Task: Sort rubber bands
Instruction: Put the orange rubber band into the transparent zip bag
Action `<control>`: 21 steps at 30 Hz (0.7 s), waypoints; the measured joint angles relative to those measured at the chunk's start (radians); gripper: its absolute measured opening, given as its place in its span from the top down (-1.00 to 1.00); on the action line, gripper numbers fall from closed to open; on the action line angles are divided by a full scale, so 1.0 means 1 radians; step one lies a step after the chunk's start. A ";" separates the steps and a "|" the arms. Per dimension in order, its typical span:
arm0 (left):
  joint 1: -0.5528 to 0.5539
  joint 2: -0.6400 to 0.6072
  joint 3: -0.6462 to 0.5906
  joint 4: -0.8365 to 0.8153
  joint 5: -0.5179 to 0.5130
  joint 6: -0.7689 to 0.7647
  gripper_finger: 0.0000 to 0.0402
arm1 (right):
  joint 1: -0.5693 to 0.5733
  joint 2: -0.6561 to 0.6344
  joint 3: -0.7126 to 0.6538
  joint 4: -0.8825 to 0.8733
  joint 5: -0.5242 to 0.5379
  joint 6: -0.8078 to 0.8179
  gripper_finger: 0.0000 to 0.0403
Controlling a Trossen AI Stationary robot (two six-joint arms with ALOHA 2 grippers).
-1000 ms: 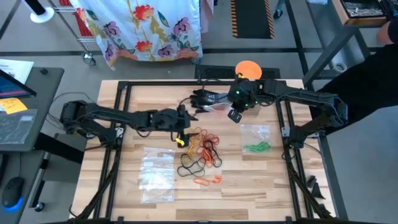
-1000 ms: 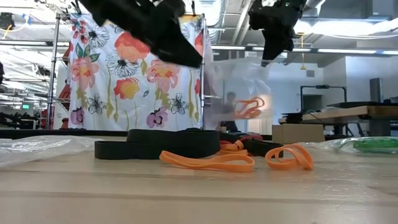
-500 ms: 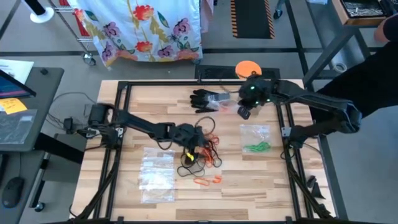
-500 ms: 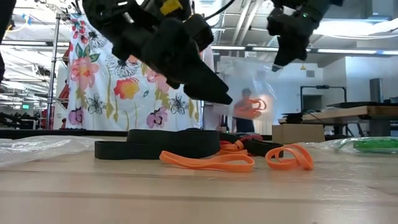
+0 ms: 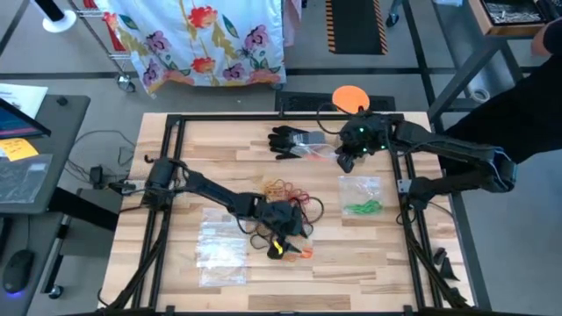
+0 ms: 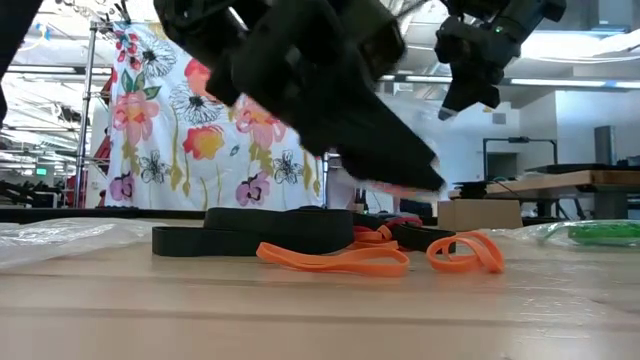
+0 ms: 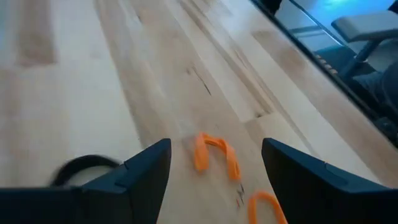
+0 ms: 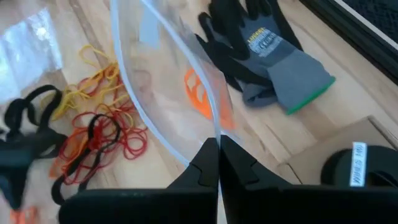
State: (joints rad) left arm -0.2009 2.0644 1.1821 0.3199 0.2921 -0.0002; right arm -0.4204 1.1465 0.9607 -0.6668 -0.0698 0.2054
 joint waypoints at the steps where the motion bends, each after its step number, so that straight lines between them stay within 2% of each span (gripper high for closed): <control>1: -0.006 0.023 0.018 -0.005 0.000 -0.002 -0.23 | 0.006 0.000 0.000 0.010 -0.002 0.008 1.00; 3: -0.018 0.073 0.067 -0.002 -0.002 -0.005 -0.23 | 0.015 -0.001 0.000 0.012 -0.010 0.022 1.00; 7: -0.025 0.147 0.157 -0.098 -0.001 -0.006 -0.23 | 0.030 -0.003 0.000 0.015 -0.013 0.033 1.00; 11: -0.022 0.182 0.223 -0.180 0.032 -0.038 -0.20 | 0.034 -0.003 0.000 0.013 -0.013 0.046 1.00; 13: -0.018 0.183 0.237 -0.222 0.021 -0.030 -0.12 | 0.033 -0.003 0.000 0.015 -0.014 0.057 1.00; 16: -0.013 0.175 0.243 -0.282 0.018 0.026 0.15 | 0.032 -0.002 0.012 0.001 -0.014 0.077 1.00; 21: -0.005 0.156 0.241 -0.379 0.020 0.109 0.86 | 0.032 -0.002 0.059 -0.008 -0.013 0.118 1.00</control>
State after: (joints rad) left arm -0.2059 2.2208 1.4227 -0.0594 0.3116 0.1089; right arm -0.3885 1.1442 1.0201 -0.6746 -0.0830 0.3232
